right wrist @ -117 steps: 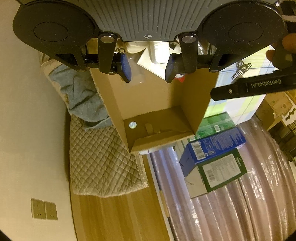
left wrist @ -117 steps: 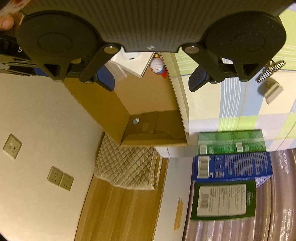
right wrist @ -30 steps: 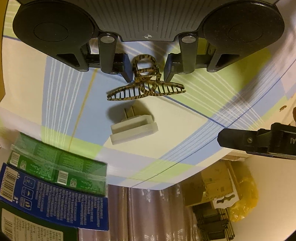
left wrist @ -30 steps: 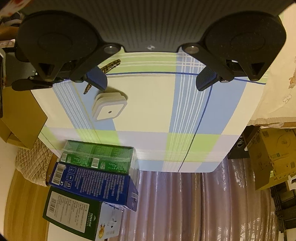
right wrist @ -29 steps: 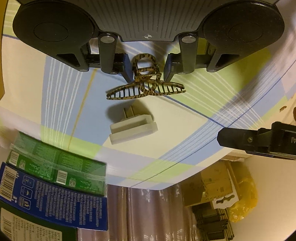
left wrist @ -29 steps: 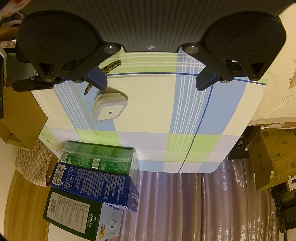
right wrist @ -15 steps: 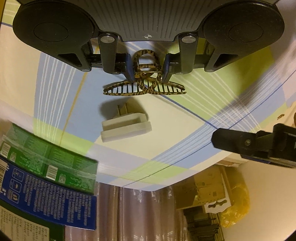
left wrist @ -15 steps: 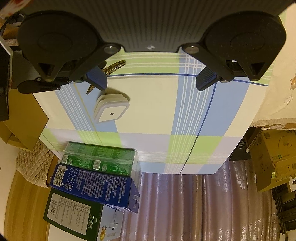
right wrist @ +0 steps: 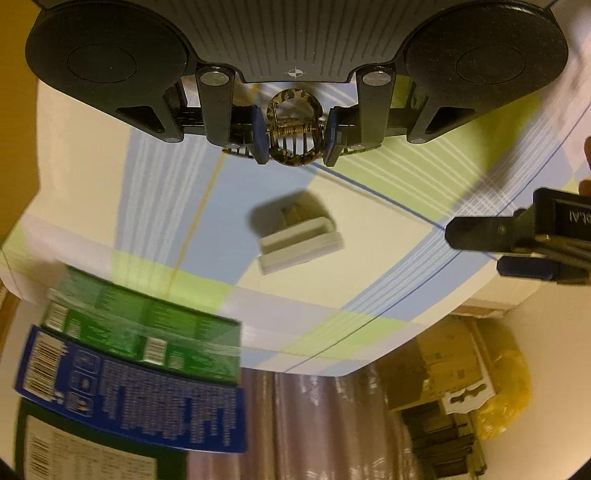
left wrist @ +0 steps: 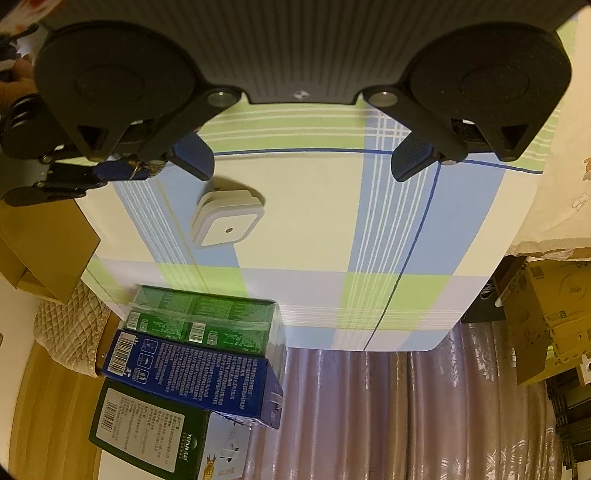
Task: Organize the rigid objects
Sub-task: 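Grasp the white square night light with the left tool while the right tool holds the clip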
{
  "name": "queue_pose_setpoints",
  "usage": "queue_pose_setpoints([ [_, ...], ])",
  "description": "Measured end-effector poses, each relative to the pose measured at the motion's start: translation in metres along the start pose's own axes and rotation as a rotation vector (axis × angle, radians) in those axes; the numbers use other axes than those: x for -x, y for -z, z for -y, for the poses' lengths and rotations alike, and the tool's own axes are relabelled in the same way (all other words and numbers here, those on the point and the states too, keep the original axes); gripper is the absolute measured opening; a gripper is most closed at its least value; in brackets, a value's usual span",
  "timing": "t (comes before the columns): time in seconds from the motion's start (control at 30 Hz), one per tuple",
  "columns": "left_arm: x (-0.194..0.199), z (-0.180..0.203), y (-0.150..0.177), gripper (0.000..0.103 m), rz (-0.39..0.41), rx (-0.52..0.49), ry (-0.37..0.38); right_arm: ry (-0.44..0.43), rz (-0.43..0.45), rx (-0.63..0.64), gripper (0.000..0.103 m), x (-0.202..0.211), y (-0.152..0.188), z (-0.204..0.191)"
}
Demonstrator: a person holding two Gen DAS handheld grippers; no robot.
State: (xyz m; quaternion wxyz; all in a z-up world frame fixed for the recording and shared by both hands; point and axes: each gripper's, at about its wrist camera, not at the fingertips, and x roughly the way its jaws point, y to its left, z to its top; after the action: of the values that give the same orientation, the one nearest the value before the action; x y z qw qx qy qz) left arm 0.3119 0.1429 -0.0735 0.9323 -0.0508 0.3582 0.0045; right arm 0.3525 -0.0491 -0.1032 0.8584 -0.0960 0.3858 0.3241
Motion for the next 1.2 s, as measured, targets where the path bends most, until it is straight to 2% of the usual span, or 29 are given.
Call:
queue_pose_setpoints([
  [0.23,-0.005,0.008,-0.001,0.1,0.004,-0.019,0.023,0.019,0.049,-0.078,0.028,0.017,-0.005,0.018],
  [0.5,-0.014,0.017,-0.005,0.1,0.015,-0.04,0.049,0.042,0.094,-0.106,0.028,0.026,-0.01,0.027],
  [0.83,-0.045,0.026,-0.008,0.1,0.012,-0.09,0.077,0.105,0.135,-0.168,0.028,0.035,-0.014,0.047],
  [0.97,-0.059,0.029,-0.014,0.1,0.031,-0.101,0.125,0.121,0.142,-0.186,0.028,0.037,-0.015,0.053],
  [1.1,-0.082,0.024,-0.021,0.1,0.007,-0.029,0.19,0.132,0.149,-0.204,0.028,0.039,-0.017,0.057],
  [1.2,-0.097,0.023,-0.025,0.097,-0.008,-0.01,0.213,0.14,0.154,-0.202,0.028,0.041,-0.017,0.057],
])
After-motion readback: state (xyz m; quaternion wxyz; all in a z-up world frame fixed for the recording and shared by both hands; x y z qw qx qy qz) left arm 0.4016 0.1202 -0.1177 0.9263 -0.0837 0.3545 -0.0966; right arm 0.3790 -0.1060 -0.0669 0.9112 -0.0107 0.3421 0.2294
